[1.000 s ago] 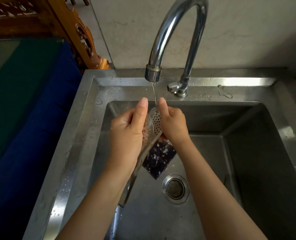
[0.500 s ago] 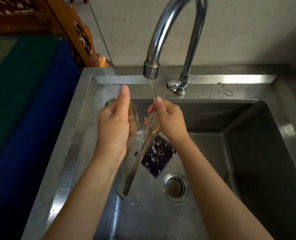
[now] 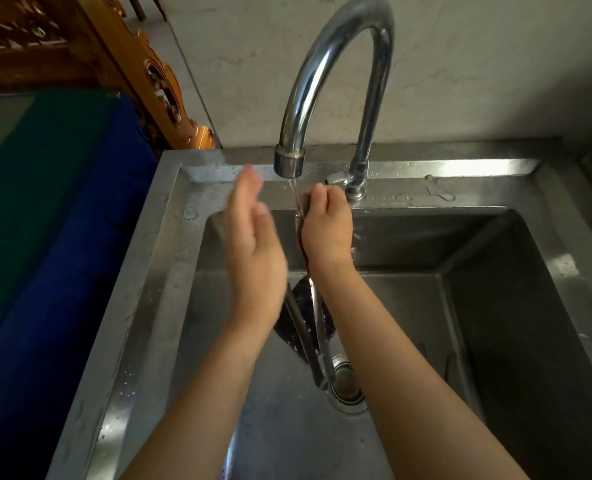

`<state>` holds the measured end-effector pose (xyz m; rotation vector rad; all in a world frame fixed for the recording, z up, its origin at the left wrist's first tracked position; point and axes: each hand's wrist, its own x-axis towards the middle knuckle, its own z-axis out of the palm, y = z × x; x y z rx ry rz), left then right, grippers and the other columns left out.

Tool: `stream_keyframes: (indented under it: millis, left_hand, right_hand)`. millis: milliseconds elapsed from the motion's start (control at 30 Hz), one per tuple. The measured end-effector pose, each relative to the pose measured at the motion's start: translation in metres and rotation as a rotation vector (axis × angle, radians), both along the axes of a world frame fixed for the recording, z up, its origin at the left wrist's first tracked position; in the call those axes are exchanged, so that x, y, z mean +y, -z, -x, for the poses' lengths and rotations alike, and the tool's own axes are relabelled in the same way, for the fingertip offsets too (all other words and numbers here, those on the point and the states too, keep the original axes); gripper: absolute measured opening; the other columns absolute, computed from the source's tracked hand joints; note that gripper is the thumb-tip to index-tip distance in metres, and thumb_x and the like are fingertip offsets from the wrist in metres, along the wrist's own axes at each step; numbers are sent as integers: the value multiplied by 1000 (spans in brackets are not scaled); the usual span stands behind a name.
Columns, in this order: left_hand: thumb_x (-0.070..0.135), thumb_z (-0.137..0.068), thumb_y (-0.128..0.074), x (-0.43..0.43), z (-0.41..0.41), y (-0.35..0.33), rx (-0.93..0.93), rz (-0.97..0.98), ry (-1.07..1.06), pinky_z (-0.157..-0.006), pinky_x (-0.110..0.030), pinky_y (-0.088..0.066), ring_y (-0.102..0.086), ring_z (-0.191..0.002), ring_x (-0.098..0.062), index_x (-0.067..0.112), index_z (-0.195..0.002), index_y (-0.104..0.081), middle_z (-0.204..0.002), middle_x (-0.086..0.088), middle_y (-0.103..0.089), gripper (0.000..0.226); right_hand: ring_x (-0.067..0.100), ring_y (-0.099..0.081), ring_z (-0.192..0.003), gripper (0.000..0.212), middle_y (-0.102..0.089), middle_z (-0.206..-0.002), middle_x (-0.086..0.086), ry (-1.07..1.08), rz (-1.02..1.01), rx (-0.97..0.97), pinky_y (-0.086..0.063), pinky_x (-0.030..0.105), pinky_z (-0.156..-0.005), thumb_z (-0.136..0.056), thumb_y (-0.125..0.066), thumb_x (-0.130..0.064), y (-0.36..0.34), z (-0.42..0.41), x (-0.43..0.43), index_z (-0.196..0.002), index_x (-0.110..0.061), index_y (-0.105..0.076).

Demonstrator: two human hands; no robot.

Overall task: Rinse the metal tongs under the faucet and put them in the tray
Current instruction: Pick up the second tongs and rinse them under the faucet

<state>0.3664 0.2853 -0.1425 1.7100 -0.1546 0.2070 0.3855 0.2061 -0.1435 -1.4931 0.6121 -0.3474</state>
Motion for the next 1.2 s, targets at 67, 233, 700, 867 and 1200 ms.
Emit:
stream_keyframes:
  millis: [67,233,700,867,1200]
  left_hand:
    - [35,-98,-37,-15,2,-5,314,204,163,-102,-21,-40,-47,-125,-3,29,-136,-43,-135,4,-53,39]
    - [42,-98,-33,-29,-3,-9,700,671,302,-97,-28,-41,-58,-110,-10,20,-101,-66,-99,4,-69,39]
    - [40,-97,-31,-48,-6,-25,668,680,265,-92,-23,-44,-43,-131,-14,20,-131,-44,-130,5,-55,42]
    - [33,-92,-47,-43,6,-26,553,668,233,-77,-24,-55,-65,-103,-12,20,-100,-71,-101,0,-73,29]
    - [20,-94,-54,-37,-17,-22,555,666,-202,-54,-22,-54,-71,-64,-12,15,-83,-67,-68,0,-72,18]
  right_hand:
    - [3,-55,-66,16,-56,-76,-5,-50,43,-53,-46,14,-61,-98,-39,-16,-2,3,6,-87,-14,-51]
    - [13,-41,-113,25,-46,-114,-5,-261,179,-121,-36,34,-103,-99,-39,-20,3,9,6,-114,-24,-58]
    - [9,-15,-142,42,-28,-153,-2,-328,290,-104,-8,33,-119,-103,-21,-28,-3,3,-14,-142,-20,-36]
    - [18,-49,-93,37,-62,-93,4,17,491,-142,-41,39,-86,-99,-29,-27,-9,0,-9,-97,-13,-63]
    - [24,-62,-92,43,-63,-114,7,-484,455,-153,-51,41,-77,-95,-44,-37,8,28,-25,-135,-32,-28]
